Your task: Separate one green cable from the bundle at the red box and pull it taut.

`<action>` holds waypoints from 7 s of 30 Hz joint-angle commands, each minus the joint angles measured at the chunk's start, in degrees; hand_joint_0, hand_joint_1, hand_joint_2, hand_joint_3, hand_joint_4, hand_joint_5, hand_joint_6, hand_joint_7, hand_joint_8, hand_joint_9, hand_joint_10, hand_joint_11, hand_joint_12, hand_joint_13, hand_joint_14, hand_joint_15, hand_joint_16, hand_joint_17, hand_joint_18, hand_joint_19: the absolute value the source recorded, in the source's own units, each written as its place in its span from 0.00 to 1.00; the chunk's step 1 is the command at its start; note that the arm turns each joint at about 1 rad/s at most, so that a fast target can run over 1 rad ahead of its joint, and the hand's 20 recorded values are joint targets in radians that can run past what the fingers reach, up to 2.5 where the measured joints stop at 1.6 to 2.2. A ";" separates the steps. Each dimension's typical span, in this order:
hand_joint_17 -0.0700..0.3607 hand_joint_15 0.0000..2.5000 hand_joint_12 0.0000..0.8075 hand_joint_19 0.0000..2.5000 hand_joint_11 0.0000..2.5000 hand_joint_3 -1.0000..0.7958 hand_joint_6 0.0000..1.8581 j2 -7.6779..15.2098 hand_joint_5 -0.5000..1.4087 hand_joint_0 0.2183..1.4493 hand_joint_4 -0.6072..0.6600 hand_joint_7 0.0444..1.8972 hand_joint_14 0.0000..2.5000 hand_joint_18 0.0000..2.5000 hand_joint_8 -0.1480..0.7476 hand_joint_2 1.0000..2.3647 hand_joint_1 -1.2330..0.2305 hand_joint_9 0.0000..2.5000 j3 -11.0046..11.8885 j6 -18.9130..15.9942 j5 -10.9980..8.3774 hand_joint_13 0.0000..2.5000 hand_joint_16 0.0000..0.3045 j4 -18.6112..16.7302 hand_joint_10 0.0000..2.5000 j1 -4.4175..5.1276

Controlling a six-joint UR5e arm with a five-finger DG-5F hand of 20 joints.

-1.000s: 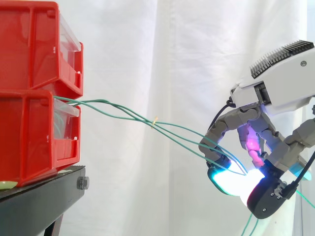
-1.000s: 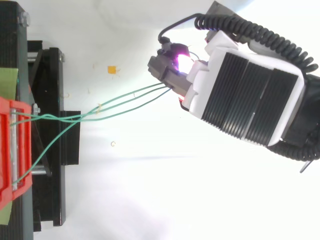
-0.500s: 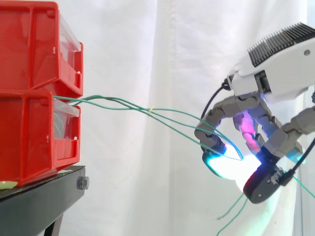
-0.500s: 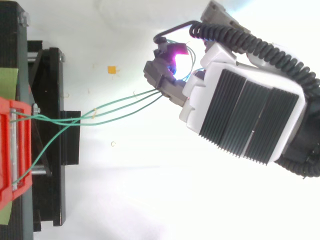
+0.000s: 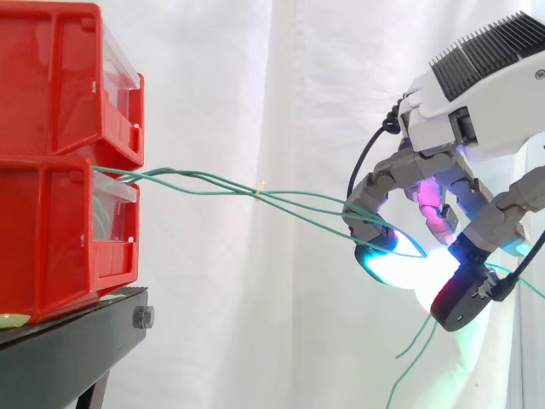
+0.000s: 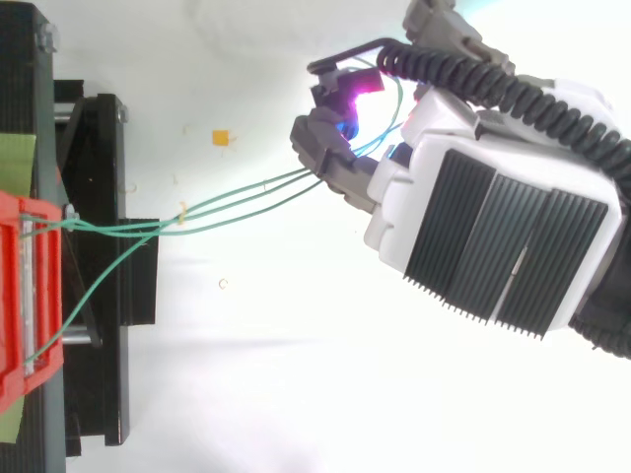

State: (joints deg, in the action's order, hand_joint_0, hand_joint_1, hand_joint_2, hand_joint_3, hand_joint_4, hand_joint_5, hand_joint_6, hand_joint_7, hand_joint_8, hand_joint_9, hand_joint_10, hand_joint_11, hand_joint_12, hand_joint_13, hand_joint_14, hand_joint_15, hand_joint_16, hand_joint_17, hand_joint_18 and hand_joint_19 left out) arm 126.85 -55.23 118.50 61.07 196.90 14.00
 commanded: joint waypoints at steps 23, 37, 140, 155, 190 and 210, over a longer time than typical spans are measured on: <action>0.39 0.21 0.50 0.24 0.10 0.39 0.27 -0.03 0.33 0.40 0.53 0.69 0.01 0.32 0.40 0.01 0.34 0.73 3.63 10.17 3.44 0.47 0.15 6.30 0.00 -0.29; 0.40 0.21 0.50 0.24 0.10 0.38 0.27 -0.03 0.33 0.40 0.52 0.69 0.01 0.32 0.41 0.01 0.35 0.73 3.81 5.16 3.35 0.47 0.15 8.15 0.00 -0.47; 0.39 0.21 0.50 0.24 0.10 0.38 0.27 0.15 0.33 0.40 0.54 0.69 0.01 0.33 0.41 0.01 0.36 0.72 4.51 -60.32 21.81 0.47 0.15 13.60 0.00 -3.98; 0.39 0.21 0.51 0.24 0.10 0.38 0.27 1.29 0.33 0.40 0.53 0.69 0.01 0.33 0.40 0.01 0.36 0.72 4.60 -60.06 25.24 0.47 0.15 6.39 0.00 -6.09; 0.39 0.21 0.51 0.24 0.10 0.38 0.27 1.29 0.33 0.40 0.54 0.69 0.01 0.33 0.41 0.01 0.36 0.72 4.60 -71.83 26.29 0.47 0.14 -2.05 0.00 -7.85; 0.39 0.22 0.51 0.24 0.10 0.38 0.27 1.29 0.33 0.40 0.54 0.69 0.01 0.33 0.41 0.01 0.36 0.72 3.02 -68.32 26.03 0.47 0.14 -3.98 0.00 -7.76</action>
State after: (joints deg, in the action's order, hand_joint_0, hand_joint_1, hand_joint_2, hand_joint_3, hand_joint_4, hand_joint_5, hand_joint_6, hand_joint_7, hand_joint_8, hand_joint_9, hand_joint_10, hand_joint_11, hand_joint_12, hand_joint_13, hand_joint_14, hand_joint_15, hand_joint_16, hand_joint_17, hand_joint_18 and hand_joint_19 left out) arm 128.14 -52.05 47.09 87.26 193.04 6.23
